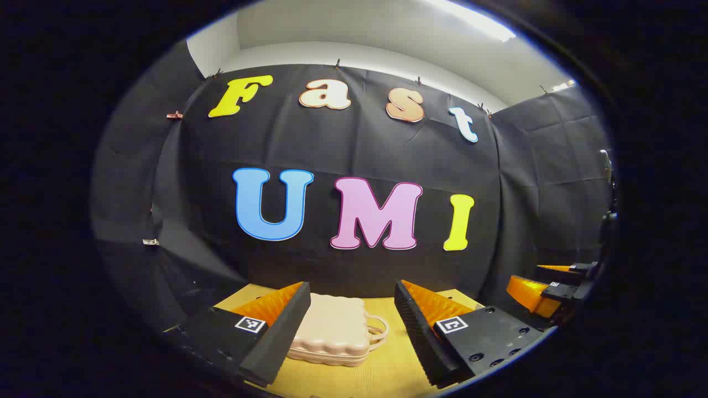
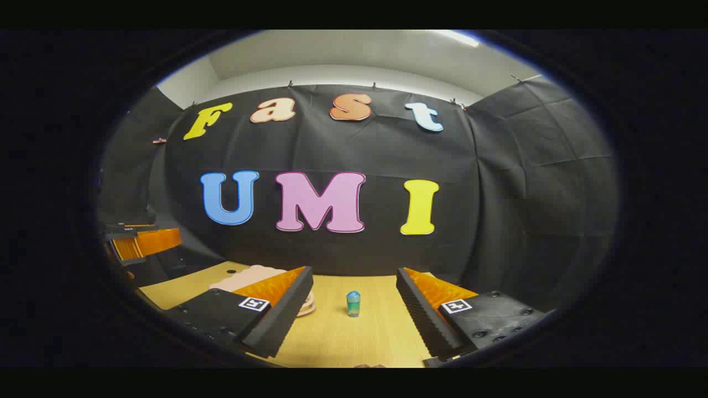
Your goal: First open the suitcase, pack the skin care products into it, and then close the suitcase.
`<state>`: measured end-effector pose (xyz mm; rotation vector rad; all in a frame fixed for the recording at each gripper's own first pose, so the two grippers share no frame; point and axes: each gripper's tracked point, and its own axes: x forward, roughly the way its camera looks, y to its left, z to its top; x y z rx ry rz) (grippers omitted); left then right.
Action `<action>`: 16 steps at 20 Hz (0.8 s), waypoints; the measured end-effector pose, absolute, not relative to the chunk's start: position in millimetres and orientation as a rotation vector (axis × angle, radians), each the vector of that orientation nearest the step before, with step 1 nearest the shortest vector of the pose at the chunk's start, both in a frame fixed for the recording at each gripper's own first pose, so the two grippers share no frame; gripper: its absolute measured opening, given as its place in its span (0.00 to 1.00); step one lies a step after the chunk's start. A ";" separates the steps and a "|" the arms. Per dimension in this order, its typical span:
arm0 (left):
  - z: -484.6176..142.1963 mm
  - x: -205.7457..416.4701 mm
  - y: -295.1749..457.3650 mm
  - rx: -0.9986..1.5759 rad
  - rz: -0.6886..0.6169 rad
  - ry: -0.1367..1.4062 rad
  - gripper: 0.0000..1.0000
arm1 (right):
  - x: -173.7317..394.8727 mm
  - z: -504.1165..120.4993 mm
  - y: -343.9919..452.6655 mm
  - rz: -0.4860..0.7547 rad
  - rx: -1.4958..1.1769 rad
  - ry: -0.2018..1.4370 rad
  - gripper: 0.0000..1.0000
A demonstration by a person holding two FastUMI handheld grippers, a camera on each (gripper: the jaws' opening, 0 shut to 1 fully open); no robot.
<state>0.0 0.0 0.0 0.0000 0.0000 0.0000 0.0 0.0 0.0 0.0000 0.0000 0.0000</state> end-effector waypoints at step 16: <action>-14.8 -47.1 4.3 -0.003 -0.024 0.041 0.96 | -31.6 3.9 12.7 -0.006 -0.016 -0.010 0.95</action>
